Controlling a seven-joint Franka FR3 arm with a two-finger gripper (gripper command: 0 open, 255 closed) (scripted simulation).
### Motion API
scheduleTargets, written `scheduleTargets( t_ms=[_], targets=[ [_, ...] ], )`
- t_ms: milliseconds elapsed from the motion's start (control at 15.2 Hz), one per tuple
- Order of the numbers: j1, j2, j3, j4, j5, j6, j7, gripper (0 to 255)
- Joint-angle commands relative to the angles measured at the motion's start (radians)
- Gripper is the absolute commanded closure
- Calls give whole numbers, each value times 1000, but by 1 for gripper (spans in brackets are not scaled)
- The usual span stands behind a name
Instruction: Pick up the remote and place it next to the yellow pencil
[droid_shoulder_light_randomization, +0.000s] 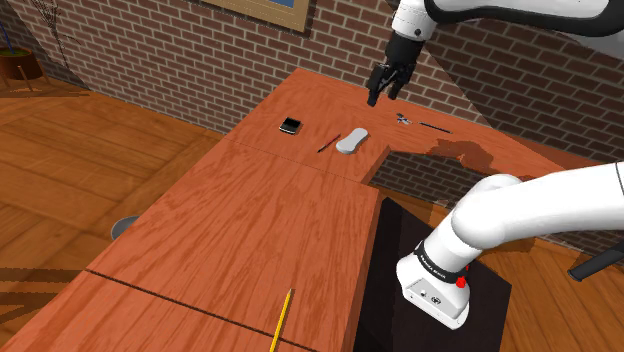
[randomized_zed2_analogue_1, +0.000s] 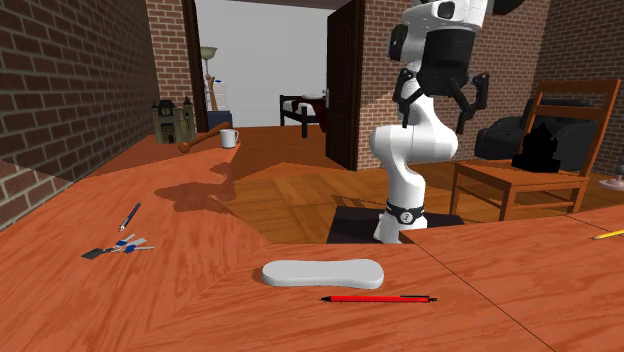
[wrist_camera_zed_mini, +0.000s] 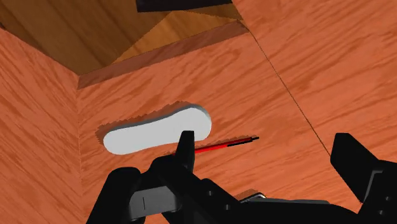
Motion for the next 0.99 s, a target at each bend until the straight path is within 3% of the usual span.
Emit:
scheduleTargets(
  t_ms=[0, 924],
  targets=[
    [-35, 58, 4, -6, 6, 62, 80, 0],
    [-238, 446, -21, 15, 28, 412, 582, 0]
  ],
)
